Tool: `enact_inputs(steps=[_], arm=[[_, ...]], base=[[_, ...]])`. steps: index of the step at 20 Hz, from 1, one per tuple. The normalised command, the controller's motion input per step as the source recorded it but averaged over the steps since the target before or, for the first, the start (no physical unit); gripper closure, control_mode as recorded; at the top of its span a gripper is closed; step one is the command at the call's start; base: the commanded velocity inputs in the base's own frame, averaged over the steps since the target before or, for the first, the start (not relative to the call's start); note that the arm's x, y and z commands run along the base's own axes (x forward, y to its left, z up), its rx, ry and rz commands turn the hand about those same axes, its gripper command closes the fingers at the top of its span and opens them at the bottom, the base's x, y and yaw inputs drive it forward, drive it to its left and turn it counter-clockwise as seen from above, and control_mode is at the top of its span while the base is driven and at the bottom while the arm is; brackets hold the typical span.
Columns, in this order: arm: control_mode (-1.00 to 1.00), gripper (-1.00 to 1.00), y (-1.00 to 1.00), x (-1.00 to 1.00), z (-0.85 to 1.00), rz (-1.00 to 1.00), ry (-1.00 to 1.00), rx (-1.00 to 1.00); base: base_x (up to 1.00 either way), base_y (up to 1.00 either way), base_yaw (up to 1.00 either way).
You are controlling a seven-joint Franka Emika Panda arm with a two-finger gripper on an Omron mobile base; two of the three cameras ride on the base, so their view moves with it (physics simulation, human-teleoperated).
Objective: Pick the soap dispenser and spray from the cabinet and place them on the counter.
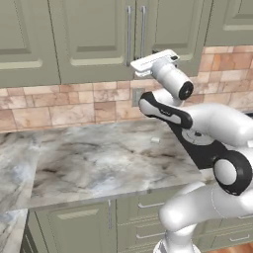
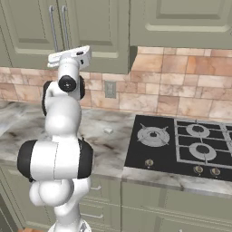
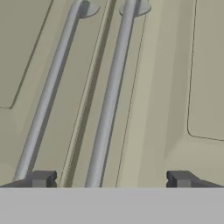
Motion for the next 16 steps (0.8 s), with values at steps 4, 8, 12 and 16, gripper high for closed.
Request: enact_inputs(steps=[4,8,12,16], arm=[[-1.00,-1.00,0.12,0.28,0.13,0.00,0.01,0.00],[-1.00,-1.00,0.08,0.46,0.00,-0.01,0.02,0.00],[-1.00,-1.00,0.25,0.44,0.00,-0.02,0.02,-0.01],[-1.00,-1.00,0.50,0.09,0.00,-0.05,0.00,-0.09]], base=[[0.00,0.00,0.00],[0.00,0.00,0.00],[0.00,0.00,0.00],[0.00,0.00,0.00]])
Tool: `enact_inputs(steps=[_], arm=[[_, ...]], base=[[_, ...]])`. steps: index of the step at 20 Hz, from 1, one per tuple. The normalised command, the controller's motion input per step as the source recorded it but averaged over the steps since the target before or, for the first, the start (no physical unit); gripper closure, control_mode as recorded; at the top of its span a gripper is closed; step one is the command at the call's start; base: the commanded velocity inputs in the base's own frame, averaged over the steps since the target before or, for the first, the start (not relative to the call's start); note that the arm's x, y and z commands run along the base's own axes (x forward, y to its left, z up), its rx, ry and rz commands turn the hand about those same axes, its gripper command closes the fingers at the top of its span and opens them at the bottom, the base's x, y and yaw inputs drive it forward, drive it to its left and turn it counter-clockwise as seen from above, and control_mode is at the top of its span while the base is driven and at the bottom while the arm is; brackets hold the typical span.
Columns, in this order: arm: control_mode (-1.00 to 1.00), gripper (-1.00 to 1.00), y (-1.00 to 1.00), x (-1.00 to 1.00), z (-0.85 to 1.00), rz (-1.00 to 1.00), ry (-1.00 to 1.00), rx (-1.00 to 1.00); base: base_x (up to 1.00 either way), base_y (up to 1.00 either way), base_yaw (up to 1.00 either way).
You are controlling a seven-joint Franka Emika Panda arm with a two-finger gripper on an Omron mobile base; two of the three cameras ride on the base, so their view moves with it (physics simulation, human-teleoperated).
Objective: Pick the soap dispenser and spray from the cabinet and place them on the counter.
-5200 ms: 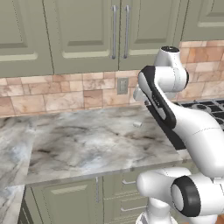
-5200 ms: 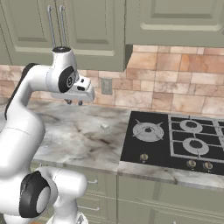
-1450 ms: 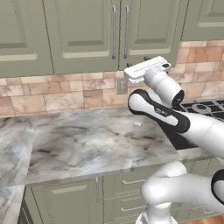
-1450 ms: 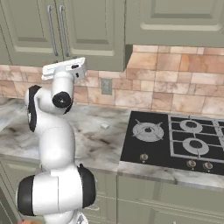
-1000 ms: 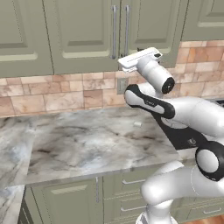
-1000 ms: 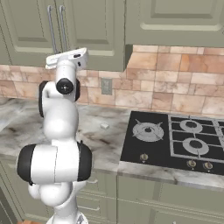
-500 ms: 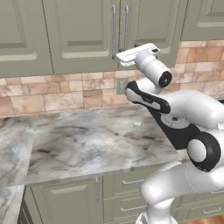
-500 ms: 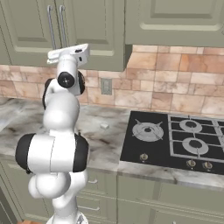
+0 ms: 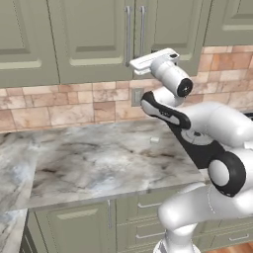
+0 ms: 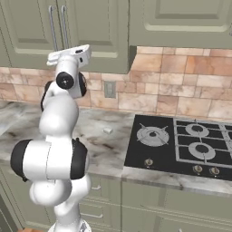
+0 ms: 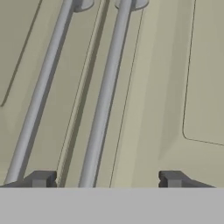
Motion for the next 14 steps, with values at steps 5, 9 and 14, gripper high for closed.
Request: enact_inputs(steps=[5,9,14], arm=[[-1.00,-1.00,0.21,-0.06,0.00,-0.02,0.00,-0.06],[-1.00,-1.00,0.01,0.00,0.00,0.00,0.00,0.00],[-1.00,-1.00,0.19,-0.03,0.00,-0.03,-0.05,-0.03]], base=[[0.00,0.00,0.00],[0.00,0.00,0.00],[0.00,0.00,0.00]])
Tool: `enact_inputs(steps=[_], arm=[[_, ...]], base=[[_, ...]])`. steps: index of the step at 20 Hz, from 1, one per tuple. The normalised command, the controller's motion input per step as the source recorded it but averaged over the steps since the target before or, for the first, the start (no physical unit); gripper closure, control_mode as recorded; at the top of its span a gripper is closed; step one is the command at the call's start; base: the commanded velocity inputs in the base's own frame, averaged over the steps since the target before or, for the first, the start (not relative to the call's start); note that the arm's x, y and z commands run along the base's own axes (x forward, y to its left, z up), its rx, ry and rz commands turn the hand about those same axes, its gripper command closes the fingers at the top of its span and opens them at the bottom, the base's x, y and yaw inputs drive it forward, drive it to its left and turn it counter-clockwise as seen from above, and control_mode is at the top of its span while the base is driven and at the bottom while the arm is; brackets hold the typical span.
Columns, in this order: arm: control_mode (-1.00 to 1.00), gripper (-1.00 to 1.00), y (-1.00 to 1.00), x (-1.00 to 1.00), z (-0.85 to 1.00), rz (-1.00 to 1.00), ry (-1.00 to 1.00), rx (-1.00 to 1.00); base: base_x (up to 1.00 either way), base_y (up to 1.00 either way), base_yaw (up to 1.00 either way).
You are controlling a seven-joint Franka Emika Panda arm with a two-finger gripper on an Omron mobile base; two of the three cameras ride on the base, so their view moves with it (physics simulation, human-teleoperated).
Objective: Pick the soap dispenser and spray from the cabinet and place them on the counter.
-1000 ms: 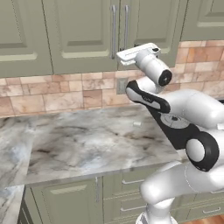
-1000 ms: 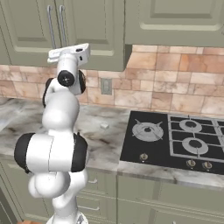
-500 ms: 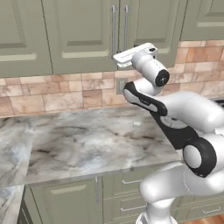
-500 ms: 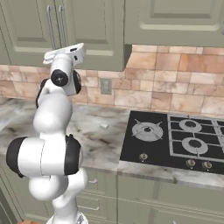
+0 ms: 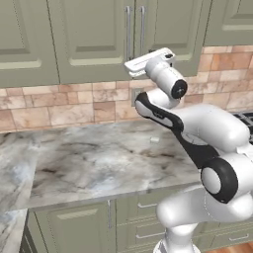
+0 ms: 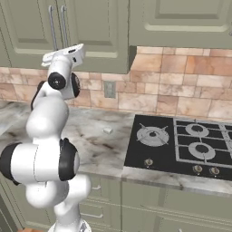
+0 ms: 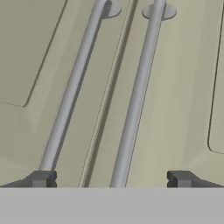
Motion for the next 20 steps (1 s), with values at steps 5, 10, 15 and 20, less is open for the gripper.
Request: enact_inputs(steps=[5,10,15,20], arm=[[-1.00,-1.00,0.14,0.36,0.00,-0.11,0.00,-0.04],[-1.00,-1.00,0.12,0.58,-0.02,-0.12,0.04,-0.03],[-1.00,1.00,0.25,0.64,-0.08,-0.09,0.08,-0.06],[-1.00,1.00,0.04,0.14,-0.01,-0.02,0.02,-0.01]], base=[[0.00,0.00,0.00],[0.00,0.00,0.00],[0.00,0.00,0.00],[0.00,0.00,0.00]])
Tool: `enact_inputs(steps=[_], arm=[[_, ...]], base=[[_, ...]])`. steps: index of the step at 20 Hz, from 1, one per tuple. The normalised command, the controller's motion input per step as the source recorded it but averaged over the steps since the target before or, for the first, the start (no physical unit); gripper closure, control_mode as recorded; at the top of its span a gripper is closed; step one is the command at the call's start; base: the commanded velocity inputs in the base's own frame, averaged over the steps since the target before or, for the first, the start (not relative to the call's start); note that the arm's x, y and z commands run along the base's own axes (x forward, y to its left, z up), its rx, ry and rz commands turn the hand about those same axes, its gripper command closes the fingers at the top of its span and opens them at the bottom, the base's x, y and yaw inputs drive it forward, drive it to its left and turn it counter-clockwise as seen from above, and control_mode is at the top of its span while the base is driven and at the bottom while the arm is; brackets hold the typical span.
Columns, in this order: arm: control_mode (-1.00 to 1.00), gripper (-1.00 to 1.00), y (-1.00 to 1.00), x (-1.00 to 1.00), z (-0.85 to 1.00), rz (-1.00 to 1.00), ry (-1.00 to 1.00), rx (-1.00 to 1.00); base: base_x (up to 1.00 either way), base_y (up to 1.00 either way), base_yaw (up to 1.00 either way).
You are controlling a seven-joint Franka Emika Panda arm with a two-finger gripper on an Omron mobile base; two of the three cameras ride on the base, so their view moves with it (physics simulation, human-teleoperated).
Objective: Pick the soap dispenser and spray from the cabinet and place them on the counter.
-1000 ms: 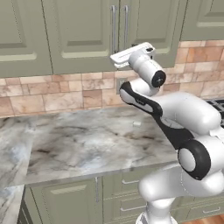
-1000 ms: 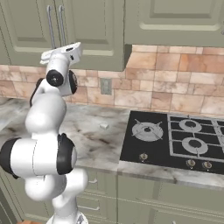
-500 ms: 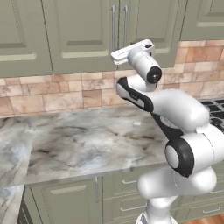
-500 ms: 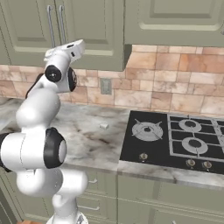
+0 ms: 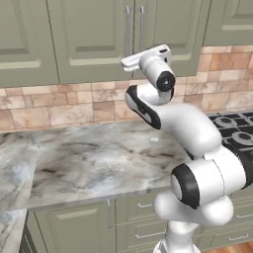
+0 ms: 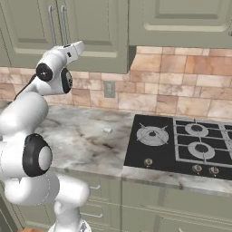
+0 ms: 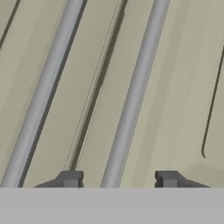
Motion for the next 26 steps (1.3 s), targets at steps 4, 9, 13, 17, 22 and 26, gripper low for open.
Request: enact_inputs(steps=[4,9,13,17,22,26], arm=[[-1.00,1.00,0.00,0.00,0.00,0.00,0.00,0.00],[-1.00,1.00,0.00,0.00,0.00,0.00,0.00,0.00],[-1.00,1.00,0.00,0.00,0.00,0.00,0.00,0.00],[-1.00,1.00,-0.01,0.10,0.01,0.00,0.09,0.00],[-1.00,1.00,-0.11,-0.01,0.21,0.00,0.13,0.04],[-1.00,1.00,-0.25,-0.14,0.28,0.01,0.11,0.08]], base=[[0.00,0.00,0.00],[0.00,0.00,0.00],[0.00,0.00,0.00],[0.00,0.00,0.00],[0.00,0.00,0.00],[0.00,0.00,0.00]])
